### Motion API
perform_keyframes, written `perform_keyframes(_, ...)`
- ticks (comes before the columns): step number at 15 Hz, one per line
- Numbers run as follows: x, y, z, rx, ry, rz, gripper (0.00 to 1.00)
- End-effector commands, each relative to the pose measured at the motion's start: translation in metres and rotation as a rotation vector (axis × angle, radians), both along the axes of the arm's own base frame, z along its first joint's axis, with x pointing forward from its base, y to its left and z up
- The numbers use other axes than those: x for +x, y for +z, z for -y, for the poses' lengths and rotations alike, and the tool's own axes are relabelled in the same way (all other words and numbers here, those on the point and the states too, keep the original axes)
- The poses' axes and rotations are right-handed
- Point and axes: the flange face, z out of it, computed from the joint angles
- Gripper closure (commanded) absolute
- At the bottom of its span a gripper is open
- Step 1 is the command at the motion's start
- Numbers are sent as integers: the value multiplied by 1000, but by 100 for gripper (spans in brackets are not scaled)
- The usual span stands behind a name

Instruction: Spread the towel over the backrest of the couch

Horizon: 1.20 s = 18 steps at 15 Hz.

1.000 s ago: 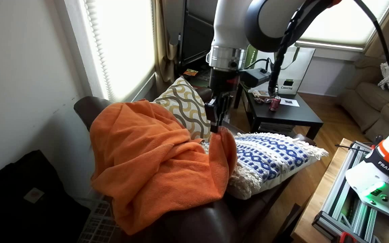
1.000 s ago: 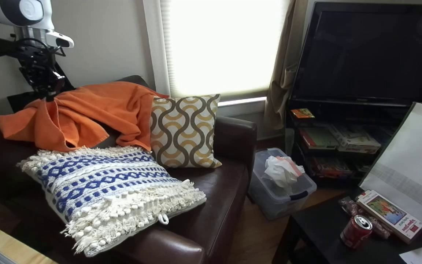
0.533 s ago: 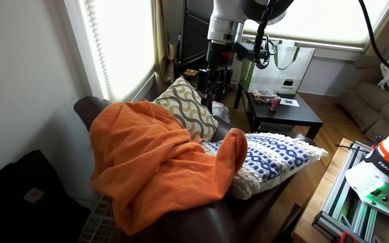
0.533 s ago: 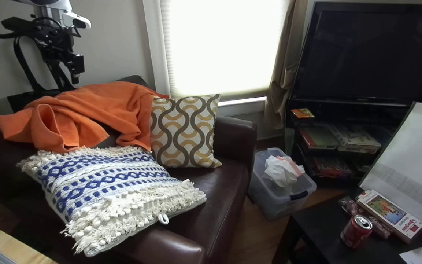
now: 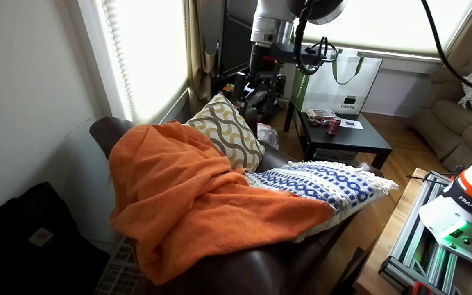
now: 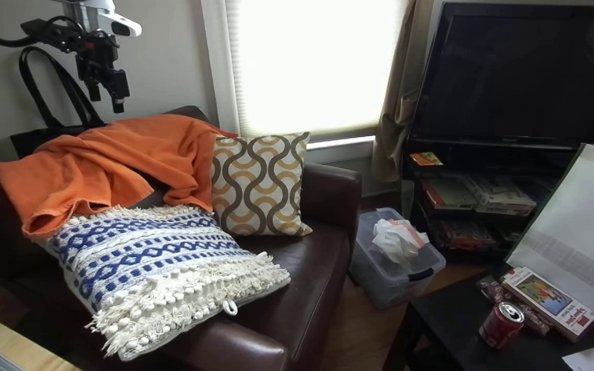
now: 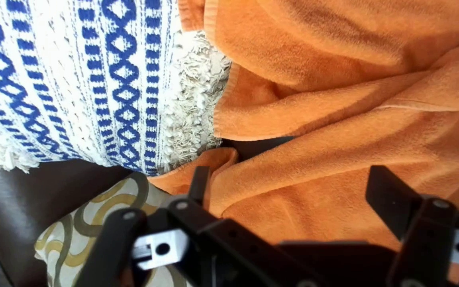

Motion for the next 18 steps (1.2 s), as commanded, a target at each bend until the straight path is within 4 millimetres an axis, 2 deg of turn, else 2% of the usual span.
perform_keyframes(1, 6, -6, 12, -22, -119, -18, 0)
perform_keyframes(4, 12, -7, 29, -32, -199, 6, 0)
perform_keyframes(8, 25, 5, 40, 2, -255, 131, 0)
perform_keyframes(11, 31, 11, 39, 5, -249, 203, 0)
perform_keyframes(12, 36, 11, 38, 17, -241, 169, 0)
perform_keyframes(18, 37, 12, 38, 17, -239, 186, 0)
